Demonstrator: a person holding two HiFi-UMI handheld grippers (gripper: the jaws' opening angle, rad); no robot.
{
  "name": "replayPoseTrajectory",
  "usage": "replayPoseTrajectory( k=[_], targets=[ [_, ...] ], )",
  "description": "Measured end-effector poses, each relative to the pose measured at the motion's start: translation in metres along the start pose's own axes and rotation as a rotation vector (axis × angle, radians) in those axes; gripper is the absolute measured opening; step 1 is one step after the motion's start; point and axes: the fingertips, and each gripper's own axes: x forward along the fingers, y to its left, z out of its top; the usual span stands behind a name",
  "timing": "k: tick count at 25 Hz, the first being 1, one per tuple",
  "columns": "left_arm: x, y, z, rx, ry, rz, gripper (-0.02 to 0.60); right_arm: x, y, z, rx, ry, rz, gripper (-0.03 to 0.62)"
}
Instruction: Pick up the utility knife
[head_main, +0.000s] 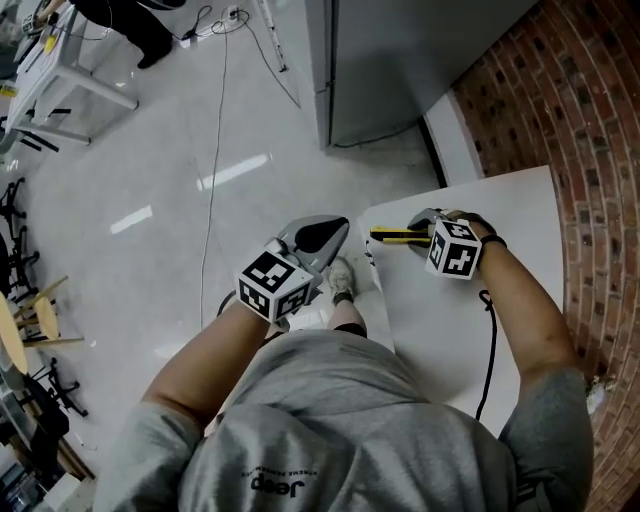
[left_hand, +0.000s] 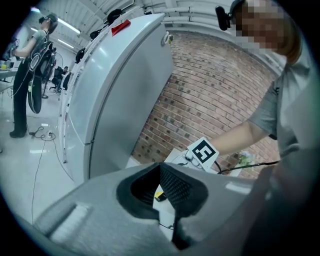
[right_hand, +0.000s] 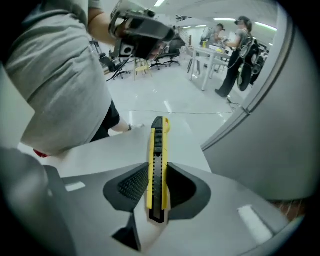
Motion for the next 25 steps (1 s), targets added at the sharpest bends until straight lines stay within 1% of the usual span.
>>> replayPoseTrajectory(
  k=[2, 4, 6, 10, 13, 17, 22, 25],
  targets=[
    [-0.012, 0.001, 0.008, 0.008, -0.015, 0.007, -0.002, -0.014, -0.005, 0.011, 0.102, -0.074, -0.04, 0.123],
    [-0.029, 0.007, 0.02, 0.017, -0.039, 0.027, -0.002, -0.031, -0.014, 0.028, 0.178, -0.145, -0.079, 0.124],
    [-0.048, 0.018, 0.034, 0.027, -0.073, 0.059, -0.002, -0.044, -0.024, 0.044, 0.228, -0.192, -0.104, 0.123],
    [-0.095, 0.038, 0.055, 0.032, -0.132, 0.127, -0.002, -0.066, -0.035, 0.087, 0.313, -0.283, -0.123, 0.123],
    [-0.132, 0.051, 0.071, 0.037, -0.175, 0.177, -0.003, -0.083, -0.044, 0.126, 0.344, -0.362, -0.138, 0.123],
    [-0.181, 0.066, 0.09, 0.054, -0.231, 0.245, -0.002, -0.106, -0.055, 0.18, 0.356, -0.462, -0.147, 0.123],
    [-0.234, 0.077, 0.108, 0.089, -0.27, 0.306, -0.003, -0.133, -0.065, 0.246, 0.363, -0.583, -0.161, 0.123],
    [-0.264, 0.08, 0.115, 0.104, -0.29, 0.333, -0.002, -0.145, -0.065, 0.282, 0.357, -0.642, -0.155, 0.124]
  ],
)
